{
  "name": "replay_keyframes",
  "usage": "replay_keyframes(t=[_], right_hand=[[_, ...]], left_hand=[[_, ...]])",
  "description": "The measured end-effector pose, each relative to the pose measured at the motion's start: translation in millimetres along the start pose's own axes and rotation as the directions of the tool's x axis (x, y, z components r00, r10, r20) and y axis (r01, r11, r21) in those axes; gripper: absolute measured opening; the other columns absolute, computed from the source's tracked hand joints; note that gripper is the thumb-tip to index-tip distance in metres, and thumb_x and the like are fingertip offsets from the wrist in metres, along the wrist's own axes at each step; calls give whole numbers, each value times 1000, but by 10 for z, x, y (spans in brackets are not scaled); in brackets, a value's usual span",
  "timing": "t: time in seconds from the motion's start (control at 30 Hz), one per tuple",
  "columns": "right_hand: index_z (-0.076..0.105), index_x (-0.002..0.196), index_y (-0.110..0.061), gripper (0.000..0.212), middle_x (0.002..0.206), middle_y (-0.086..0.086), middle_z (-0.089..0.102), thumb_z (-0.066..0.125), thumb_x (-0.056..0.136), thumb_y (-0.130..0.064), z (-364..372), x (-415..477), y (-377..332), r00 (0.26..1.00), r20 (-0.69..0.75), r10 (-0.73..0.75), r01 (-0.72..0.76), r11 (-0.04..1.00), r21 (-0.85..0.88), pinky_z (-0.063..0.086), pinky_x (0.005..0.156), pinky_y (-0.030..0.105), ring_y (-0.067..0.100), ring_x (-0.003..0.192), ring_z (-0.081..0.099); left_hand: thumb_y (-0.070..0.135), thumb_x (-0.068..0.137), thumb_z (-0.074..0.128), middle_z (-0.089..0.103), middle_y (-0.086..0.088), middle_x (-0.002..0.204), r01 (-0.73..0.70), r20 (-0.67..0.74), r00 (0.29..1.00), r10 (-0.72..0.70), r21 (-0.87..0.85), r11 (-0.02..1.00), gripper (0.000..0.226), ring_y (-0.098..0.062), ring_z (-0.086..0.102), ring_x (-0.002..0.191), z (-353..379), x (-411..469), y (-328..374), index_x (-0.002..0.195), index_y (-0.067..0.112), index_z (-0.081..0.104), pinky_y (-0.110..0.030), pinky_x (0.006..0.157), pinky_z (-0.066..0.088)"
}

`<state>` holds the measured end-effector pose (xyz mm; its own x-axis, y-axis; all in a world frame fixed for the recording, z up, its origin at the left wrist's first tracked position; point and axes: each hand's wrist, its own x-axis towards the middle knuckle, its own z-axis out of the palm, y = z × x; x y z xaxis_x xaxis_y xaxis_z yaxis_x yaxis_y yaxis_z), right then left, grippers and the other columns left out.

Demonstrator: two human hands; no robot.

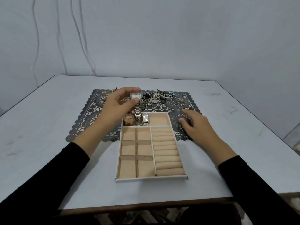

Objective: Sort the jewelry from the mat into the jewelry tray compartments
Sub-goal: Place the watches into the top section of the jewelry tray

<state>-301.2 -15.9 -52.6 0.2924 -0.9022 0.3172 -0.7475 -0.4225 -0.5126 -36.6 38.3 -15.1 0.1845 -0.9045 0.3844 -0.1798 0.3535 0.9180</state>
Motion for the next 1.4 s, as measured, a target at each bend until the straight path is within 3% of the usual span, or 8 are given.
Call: replay_keyframes(t=[0.13, 0.3, 0.43, 0.53, 0.8, 0.97, 1.17, 1.4], right_hand=[[52, 132, -12, 40, 127, 3, 59, 51, 96, -30, 28, -7, 52, 997, 82, 11, -5, 997, -71, 35, 88, 22, 21, 116, 53], [48, 137, -14, 44, 140, 3, 50, 47, 98, -33, 45, -9, 49, 991, 126, 50, -36, 993, -111, 30, 98, 24, 20, 129, 43], [47, 138, -12, 44, 141, 5, 48, 48, 98, -31, 37, -11, 49, 992, 121, 44, -30, 993, -118, 24, 96, 19, 19, 131, 41], [47, 137, -12, 43, 141, 4, 48, 48, 98, -31, 48, -8, 59, 992, 124, 39, -24, 993, -119, 24, 95, 18, 19, 131, 40], [48, 135, -13, 41, 137, 3, 50, 48, 98, -30, 54, 7, 76, 993, 118, 29, -16, 994, -106, 23, 83, 15, 19, 127, 43], [47, 137, -16, 44, 142, 2, 47, 48, 97, -34, 76, 23, 104, 990, 130, 53, -40, 994, -103, 29, 97, 23, 18, 131, 40], [46, 139, -15, 46, 147, 2, 43, 48, 97, -34, 69, 19, 95, 990, 130, 52, -38, 994, -101, 27, 104, 24, 18, 135, 37], [46, 138, -14, 45, 143, 1, 47, 49, 98, -33, 52, 12, 72, 992, 123, 42, -30, 995, -97, 27, 96, 20, 17, 131, 41]], left_hand=[[6, 89, 68, 71, 3, 112, -9, 79, 997, 5, 47, 999, 32, -24, 68, 102, 159, 1, -19, 106, 33, 69, -37, 86, 57], [3, 89, 67, 68, 8, 110, -24, 143, 990, 11, 87, 996, 29, 1, 67, 86, 309, 16, 3, 115, 18, 65, -22, 79, 56], [6, 88, 69, 70, 16, 98, 7, 168, 986, -26, 114, 993, 29, -22, 57, 78, 362, 23, -44, 112, 22, 68, -55, 80, 53], [7, 87, 71, 69, 15, 88, 11, 188, 982, -34, 120, 993, 28, -19, 46, 59, 376, 2, -68, 111, 22, 69, -43, 67, 47], [5, 85, 72, 70, 0, 92, 125, 209, 966, -156, 154, 980, 30, -13, 67, 79, 377, 8, -18, 111, 19, 68, -33, 81, 58], [10, 89, 68, 72, -12, 104, 181, 187, 961, -204, 132, 975, 24, -26, 69, 92, 372, 9, -32, 111, 20, 70, -37, 85, 57], [7, 89, 69, 67, 4, 94, 93, 205, 968, -142, 229, 969, 24, -3, 63, 81, 350, 38, -52, 111, 18, 70, -10, 74, 51], [6, 86, 71, 71, 8, 104, 27, 254, 962, -102, 286, 958, 20, -5, 66, 86, 316, 77, -134, 103, 17, 72, -13, 80, 51]])
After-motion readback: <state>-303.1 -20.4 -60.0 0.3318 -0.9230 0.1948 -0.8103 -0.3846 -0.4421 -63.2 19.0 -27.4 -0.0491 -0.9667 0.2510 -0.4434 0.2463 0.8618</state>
